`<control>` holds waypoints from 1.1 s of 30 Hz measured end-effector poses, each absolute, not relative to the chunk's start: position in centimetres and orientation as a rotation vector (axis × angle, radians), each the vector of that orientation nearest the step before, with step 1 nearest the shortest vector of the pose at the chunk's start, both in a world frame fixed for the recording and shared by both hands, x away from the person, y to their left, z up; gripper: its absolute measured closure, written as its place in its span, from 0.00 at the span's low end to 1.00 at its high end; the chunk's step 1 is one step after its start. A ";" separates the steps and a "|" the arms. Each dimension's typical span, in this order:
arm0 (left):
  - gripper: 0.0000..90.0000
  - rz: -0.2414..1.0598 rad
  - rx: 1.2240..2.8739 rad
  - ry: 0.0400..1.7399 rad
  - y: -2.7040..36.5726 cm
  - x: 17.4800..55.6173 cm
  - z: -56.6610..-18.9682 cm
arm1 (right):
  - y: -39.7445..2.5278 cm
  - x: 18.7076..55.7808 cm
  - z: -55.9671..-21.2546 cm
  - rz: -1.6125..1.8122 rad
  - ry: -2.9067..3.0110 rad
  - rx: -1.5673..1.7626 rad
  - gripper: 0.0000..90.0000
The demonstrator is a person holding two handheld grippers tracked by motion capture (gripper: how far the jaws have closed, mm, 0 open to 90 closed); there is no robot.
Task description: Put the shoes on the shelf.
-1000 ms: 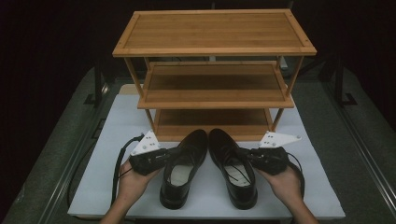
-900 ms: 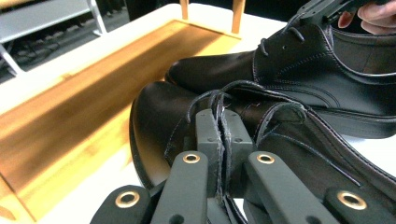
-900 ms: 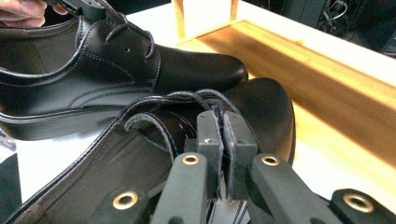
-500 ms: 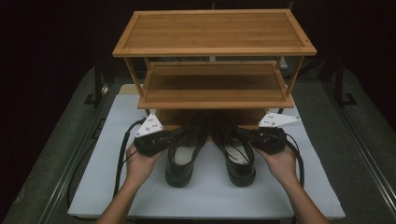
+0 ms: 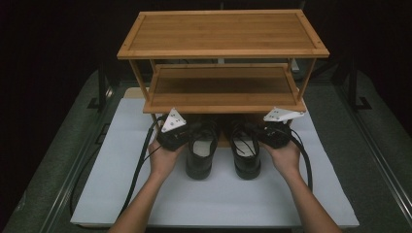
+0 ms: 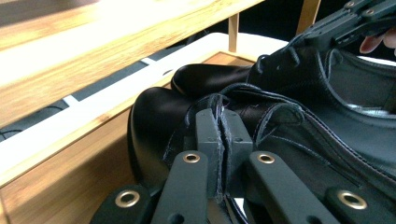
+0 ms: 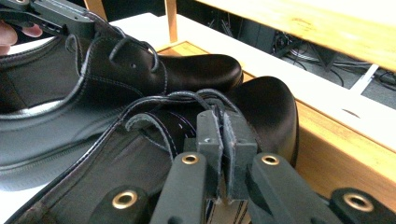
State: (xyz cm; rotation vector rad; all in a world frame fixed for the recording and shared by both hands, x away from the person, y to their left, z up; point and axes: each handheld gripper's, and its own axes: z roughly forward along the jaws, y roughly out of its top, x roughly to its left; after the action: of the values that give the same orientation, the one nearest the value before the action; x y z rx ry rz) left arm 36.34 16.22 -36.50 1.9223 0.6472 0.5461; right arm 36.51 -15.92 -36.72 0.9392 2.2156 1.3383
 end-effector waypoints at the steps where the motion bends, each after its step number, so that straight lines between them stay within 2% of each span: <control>1: 0.98 0.550 1.922 0.647 16.1 36.4 -36.6 | -15.7 36.7 -36.8 1.328 2.212 0.925 0.96; 13: 0.98 0.543 1.927 0.658 15.4 37.1 -37.7 | -15.0 37.4 -38.0 1.318 2.216 0.940 0.96; 26: 0.96 0.516 1.938 0.639 16.5 35.9 -38.9 | -15.2 36.6 -38.7 1.326 2.228 0.941 0.93; 29: 0.93 0.535 1.958 0.626 16.5 35.5 -38.9 | -15.4 36.6 -38.7 1.340 2.227 0.958 0.87; 31: 0.89 0.497 1.947 0.645 16.9 35.6 -38.8 | -15.5 36.5 -38.6 1.323 2.223 0.973 0.79; 33: 0.77 0.479 1.944 0.665 17.3 35.7 -38.6 | -15.9 36.4 -38.4 1.329 2.210 0.998 0.69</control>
State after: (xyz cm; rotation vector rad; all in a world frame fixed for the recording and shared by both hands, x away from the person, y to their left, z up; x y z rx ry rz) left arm 35.72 17.30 -38.64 1.9436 0.6646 0.4786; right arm 36.38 -15.93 -38.38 0.9983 2.2103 1.3291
